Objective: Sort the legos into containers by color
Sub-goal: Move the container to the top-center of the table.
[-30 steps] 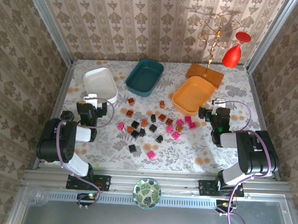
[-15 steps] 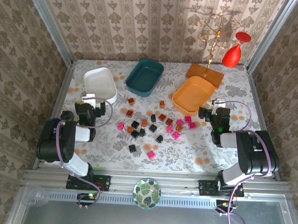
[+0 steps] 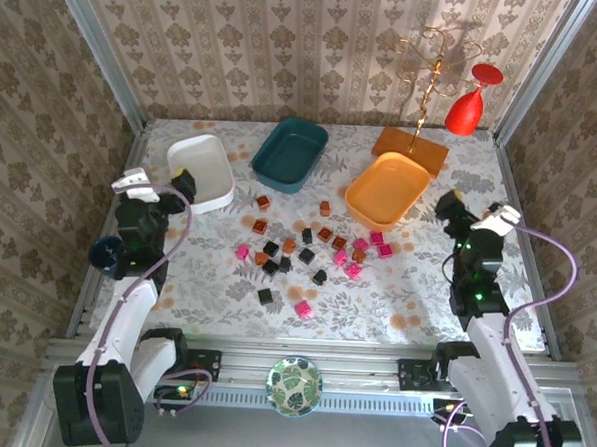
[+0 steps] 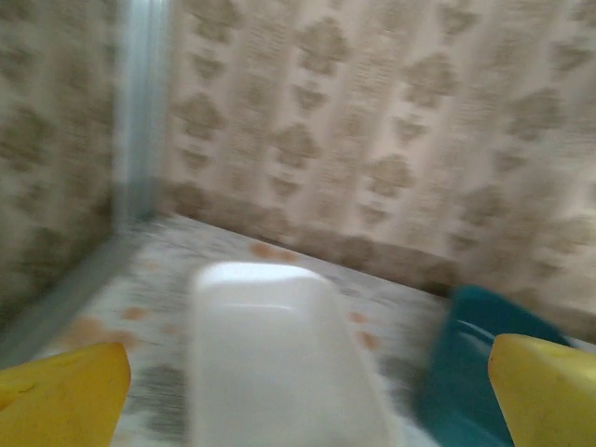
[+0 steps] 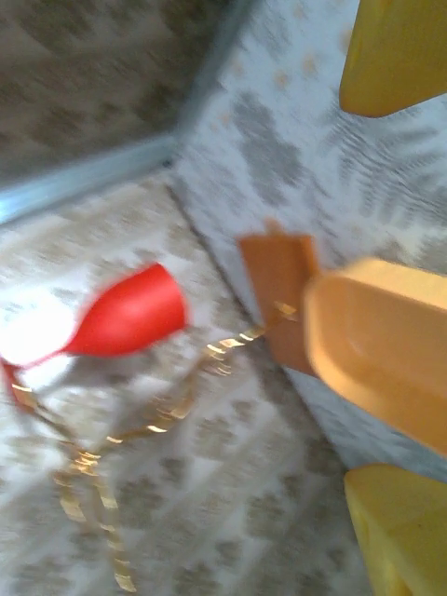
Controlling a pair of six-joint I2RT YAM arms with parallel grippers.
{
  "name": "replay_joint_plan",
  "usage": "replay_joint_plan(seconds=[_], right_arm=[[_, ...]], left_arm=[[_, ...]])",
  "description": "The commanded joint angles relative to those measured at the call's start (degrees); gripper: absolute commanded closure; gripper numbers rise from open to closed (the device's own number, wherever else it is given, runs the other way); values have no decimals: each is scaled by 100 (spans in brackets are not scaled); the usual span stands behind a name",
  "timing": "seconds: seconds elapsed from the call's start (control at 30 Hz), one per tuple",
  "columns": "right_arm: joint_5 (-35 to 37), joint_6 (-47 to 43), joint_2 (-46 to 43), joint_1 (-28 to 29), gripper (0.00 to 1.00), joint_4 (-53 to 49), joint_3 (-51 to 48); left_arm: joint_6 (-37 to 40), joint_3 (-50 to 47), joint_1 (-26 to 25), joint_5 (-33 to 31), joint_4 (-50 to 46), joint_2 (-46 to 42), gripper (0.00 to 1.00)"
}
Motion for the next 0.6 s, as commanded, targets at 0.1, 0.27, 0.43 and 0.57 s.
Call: replay_joint_plan(seconds=[0.1, 0.27, 0.43, 0.57], right_arm=[[284, -473, 2265, 1749, 1, -1995, 1804], [53, -1030, 3950, 2227, 1, -2416, 3184], [-402, -560, 5220, 2114, 2, -2248, 4229], [-205, -267, 6099, 1880, 6, -2349, 4922]], left_arm=[[-51, 1251, -1381, 568, -2099, 1035, 0], [486, 2738, -1595, 187, -3158, 2670, 2], [333, 3858, -1079, 285, -3361, 4203, 2], [380, 4780, -816, 234, -3778, 5256, 10]])
